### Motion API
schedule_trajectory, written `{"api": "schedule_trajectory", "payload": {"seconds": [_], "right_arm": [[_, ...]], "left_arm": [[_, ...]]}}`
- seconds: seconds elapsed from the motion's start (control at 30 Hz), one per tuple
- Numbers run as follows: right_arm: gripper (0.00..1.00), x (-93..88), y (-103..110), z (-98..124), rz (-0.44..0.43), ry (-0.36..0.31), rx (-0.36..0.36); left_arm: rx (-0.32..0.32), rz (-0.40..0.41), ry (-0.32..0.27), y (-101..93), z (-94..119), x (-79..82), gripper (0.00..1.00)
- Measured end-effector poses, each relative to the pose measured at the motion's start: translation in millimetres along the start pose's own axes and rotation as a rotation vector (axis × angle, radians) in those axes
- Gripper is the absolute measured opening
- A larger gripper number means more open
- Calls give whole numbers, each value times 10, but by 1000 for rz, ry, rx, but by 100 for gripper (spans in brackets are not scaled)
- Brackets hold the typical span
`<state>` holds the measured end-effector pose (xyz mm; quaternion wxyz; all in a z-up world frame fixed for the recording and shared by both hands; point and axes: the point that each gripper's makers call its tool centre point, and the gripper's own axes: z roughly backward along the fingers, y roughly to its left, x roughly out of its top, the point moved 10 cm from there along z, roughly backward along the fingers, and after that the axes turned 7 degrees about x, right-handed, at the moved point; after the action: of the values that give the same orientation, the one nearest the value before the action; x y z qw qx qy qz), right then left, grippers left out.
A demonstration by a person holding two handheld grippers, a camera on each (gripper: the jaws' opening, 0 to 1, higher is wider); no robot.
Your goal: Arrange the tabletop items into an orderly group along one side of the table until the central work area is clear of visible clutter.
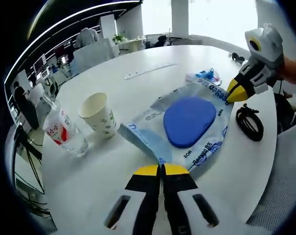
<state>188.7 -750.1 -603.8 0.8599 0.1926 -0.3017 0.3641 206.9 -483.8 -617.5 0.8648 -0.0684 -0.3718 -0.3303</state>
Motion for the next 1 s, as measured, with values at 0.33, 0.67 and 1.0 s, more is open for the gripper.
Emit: {"api": "schedule_trajectory", "payload": {"seconds": [0.33,0.67,1.0], "right_arm": [[0,7,-66,128,1,2,-26],[0,127,-209,215,-5,-10,-22],[0,129,-297,223,-8,-22,-23]], "left_arm": [[-14,-22,-19,-30,-26,165,0],[-7,-21,-29,-15,-65,295,0],[2,-46,-31,44,-114,480,0]]}}
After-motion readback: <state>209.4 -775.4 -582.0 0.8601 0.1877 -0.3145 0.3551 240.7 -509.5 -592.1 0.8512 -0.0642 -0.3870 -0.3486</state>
